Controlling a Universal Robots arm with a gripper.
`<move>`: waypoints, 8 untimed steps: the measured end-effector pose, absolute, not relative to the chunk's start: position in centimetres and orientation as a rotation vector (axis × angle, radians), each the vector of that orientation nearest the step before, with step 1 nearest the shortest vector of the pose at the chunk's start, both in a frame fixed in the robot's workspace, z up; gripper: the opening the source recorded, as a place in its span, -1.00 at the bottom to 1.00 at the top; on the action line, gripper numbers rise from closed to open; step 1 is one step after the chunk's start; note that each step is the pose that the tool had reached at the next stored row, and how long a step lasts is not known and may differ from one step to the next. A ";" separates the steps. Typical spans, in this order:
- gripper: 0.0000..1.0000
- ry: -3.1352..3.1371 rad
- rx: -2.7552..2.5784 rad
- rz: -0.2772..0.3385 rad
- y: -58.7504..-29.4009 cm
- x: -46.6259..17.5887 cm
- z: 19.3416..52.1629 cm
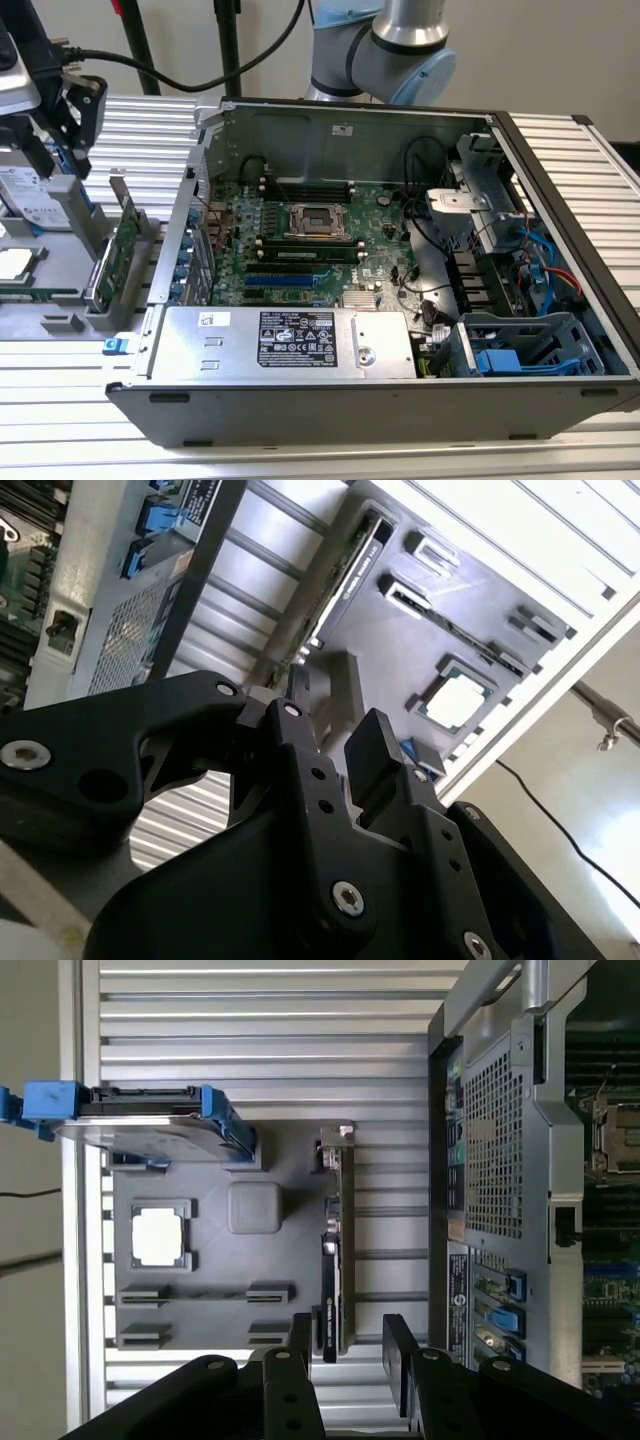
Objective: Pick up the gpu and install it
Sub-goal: 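Pick up the gpu and move the gpu toward the slot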
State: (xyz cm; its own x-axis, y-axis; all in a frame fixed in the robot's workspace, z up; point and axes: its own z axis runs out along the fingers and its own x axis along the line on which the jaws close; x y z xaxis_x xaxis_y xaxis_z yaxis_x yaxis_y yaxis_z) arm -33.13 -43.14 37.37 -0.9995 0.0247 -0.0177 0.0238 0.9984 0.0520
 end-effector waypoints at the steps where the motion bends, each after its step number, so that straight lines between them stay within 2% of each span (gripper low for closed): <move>1: 1.00 3.122 0.038 0.081 -43.2 -33.1 37.3; 8: 1.00 3.122 0.038 0.081 -43.3 -33.1 36.8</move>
